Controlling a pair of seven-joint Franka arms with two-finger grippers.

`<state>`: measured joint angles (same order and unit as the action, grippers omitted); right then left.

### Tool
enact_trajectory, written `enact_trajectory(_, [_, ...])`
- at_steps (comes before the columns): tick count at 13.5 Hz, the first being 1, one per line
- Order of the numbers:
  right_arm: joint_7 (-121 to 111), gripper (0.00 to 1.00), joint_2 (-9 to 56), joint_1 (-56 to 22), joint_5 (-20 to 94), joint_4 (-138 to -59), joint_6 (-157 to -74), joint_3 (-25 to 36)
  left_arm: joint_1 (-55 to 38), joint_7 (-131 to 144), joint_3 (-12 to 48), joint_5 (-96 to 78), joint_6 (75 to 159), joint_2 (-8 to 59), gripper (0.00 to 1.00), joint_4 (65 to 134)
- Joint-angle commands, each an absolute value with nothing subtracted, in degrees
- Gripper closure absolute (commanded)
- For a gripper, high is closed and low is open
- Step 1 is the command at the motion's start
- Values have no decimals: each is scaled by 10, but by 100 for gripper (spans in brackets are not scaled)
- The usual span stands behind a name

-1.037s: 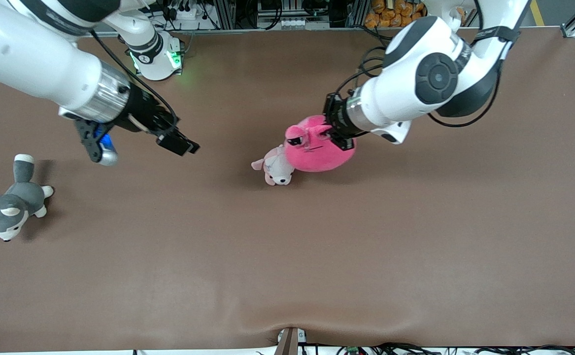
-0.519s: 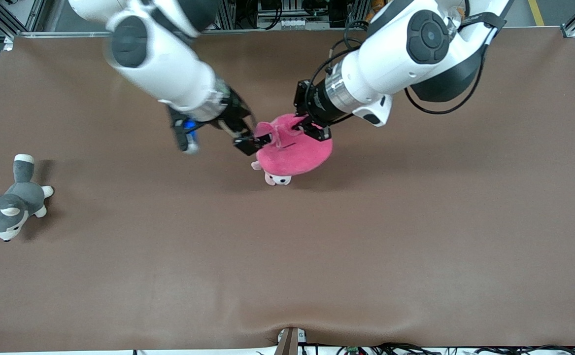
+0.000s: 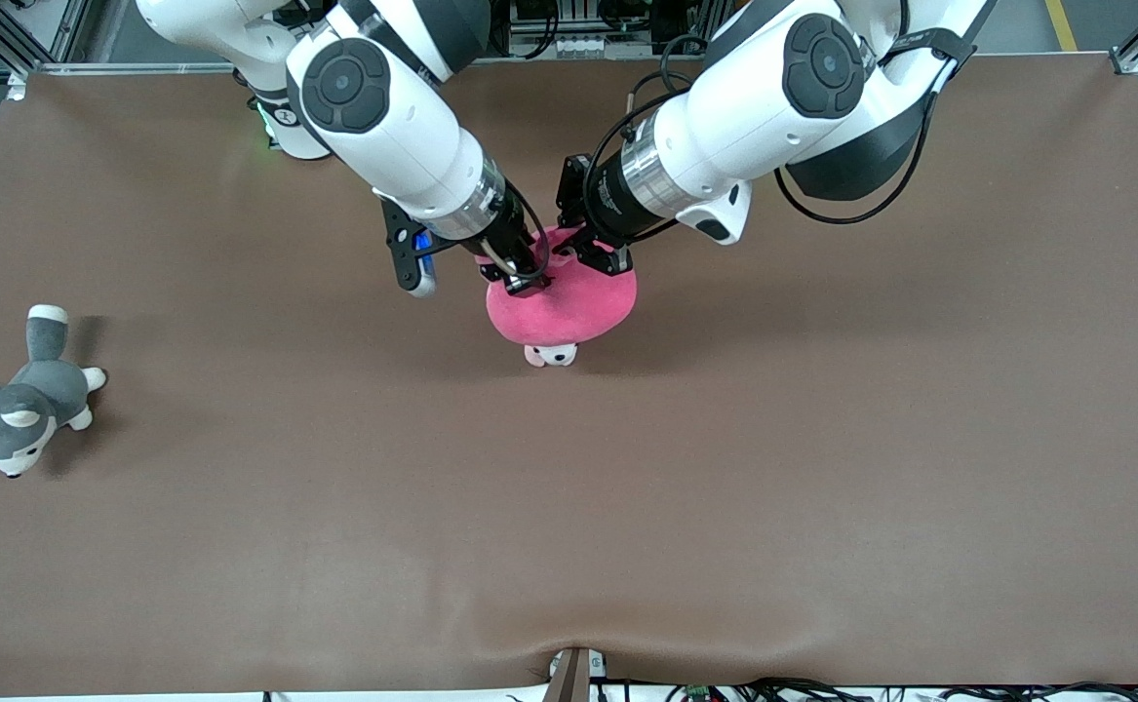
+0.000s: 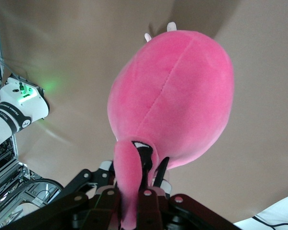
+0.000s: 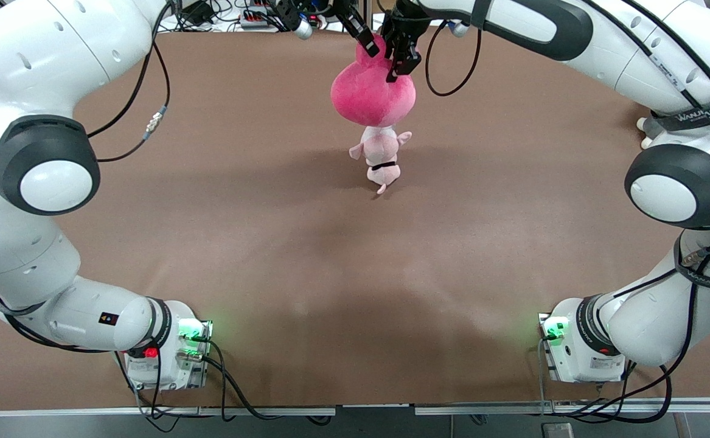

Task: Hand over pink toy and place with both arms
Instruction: 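Grasp the pink toy with the right gripper while the left gripper releases, then carry the pink toy toward the grey dog with the right gripper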

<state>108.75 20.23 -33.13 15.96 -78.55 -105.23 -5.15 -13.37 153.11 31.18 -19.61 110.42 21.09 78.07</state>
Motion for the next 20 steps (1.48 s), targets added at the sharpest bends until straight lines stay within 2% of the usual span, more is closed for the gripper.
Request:
enact_trajectory(1, [1098, 100, 200, -326, 142, -780, -1046, -53, -133, 1540, 312, -208, 1105, 211, 100, 769])
enact_trajectory(5, [1098, 100, 197, -316, 142, -778, -1043, -52, -129, 1532, 311, -207, 1102, 209, 100, 769])
enact_trajectory(7, [1098, 100, 196, -309, 141, -776, -1028, -51, -125, 1528, 312, -209, 1100, 207, 1, 769])
enact_trajectory(11, [1092, 100, 192, -274, 142, -766, -996, -50, -111, 1523, 311, -207, 1097, 199, 0, 768])
enact_trajectory(14, [1047, 100, 181, -224, 125, -766, -979, -51, -69, 1458, 311, -203, 1059, 189, 0, 768])
enact_trajectory(16, [1000, 100, 187, -162, 126, -780, -960, -51, -22, 1324, 311, -204, 1024, 178, 0, 768])
enact_trajectory(20, [765, 100, 216, -7, 124, -863, -965, -51, 80, 1001, 309, -179, 914, 161, 0, 770])
